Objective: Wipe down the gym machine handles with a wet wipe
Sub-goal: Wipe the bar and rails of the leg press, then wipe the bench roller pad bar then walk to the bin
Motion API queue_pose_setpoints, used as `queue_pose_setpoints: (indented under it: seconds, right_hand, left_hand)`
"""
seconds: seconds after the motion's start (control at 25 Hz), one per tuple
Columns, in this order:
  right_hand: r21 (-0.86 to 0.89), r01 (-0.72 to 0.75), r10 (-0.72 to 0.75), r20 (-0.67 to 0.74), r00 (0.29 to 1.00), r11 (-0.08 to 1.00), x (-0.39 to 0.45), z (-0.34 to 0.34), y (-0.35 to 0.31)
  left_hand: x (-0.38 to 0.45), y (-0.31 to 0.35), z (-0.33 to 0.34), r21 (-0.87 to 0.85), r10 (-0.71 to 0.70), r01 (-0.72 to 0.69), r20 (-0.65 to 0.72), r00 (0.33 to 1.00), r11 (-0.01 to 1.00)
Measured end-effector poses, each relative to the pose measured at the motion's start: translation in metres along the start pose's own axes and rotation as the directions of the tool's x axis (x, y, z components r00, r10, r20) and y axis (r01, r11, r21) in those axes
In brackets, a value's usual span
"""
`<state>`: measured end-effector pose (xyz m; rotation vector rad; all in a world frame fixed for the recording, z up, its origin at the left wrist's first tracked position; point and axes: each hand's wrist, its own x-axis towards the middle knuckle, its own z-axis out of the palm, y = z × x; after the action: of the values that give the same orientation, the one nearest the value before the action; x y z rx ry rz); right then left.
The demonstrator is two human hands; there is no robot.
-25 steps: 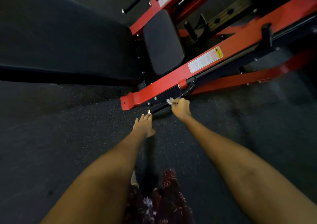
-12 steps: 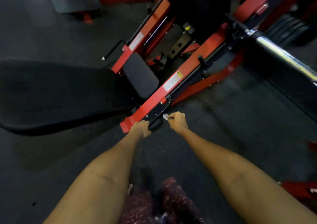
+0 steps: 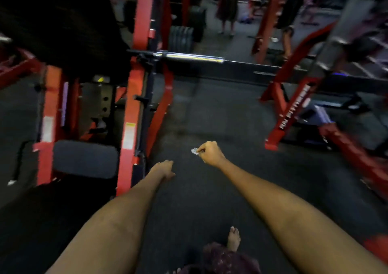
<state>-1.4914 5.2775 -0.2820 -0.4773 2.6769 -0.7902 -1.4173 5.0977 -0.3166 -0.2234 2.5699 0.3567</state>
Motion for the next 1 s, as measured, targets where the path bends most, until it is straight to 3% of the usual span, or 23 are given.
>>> queue_pose_setpoints:
  seconds: [0.16, 0.44, 0.6, 0.68, 0.88, 1.0]
  right_hand:
    - [0.028, -0.224, 0.225, -0.131, 0.965, 0.974, -0.066, -0.046, 0.067]
    - [0.111, -0.509, 0.519, -0.267, 0.812, 0.854, -0.195, -0.090, 0.162]
    - [0.143, -0.616, 0.624, -0.334, 0.706, 0.774, -0.273, -0.100, 0.207]
    - [0.175, -0.624, 0.642, -0.339, 0.688, 0.762, -0.309, -0.103, 0.210]
    - [0.275, -0.706, 0.750, -0.364, 0.552, 0.653, -0.440, -0.090, 0.243]
    - [0.350, -0.732, 0.808, -0.342, 0.480, 0.584, -0.508, -0.078, 0.260]
  left_hand:
    - [0.011, 0.088, -0.002, 0.154, 0.257, -0.257, 0.018, 0.966, 0.954]
    - [-0.006, 0.222, 0.025, 0.288, 0.567, -0.588, 0.162, 0.808, 0.756]
    - [-0.033, 0.288, 0.046, 0.335, 0.656, -0.687, 0.219, 0.723, 0.645]
    - [-0.051, 0.318, 0.059, 0.351, 0.694, -0.731, 0.249, 0.676, 0.586]
    - [-0.143, 0.407, 0.136, 0.300, 0.799, -0.875, 0.370, 0.473, 0.379]
    - [-0.189, 0.439, 0.181, 0.289, 0.808, -0.902, 0.413, 0.419, 0.320]
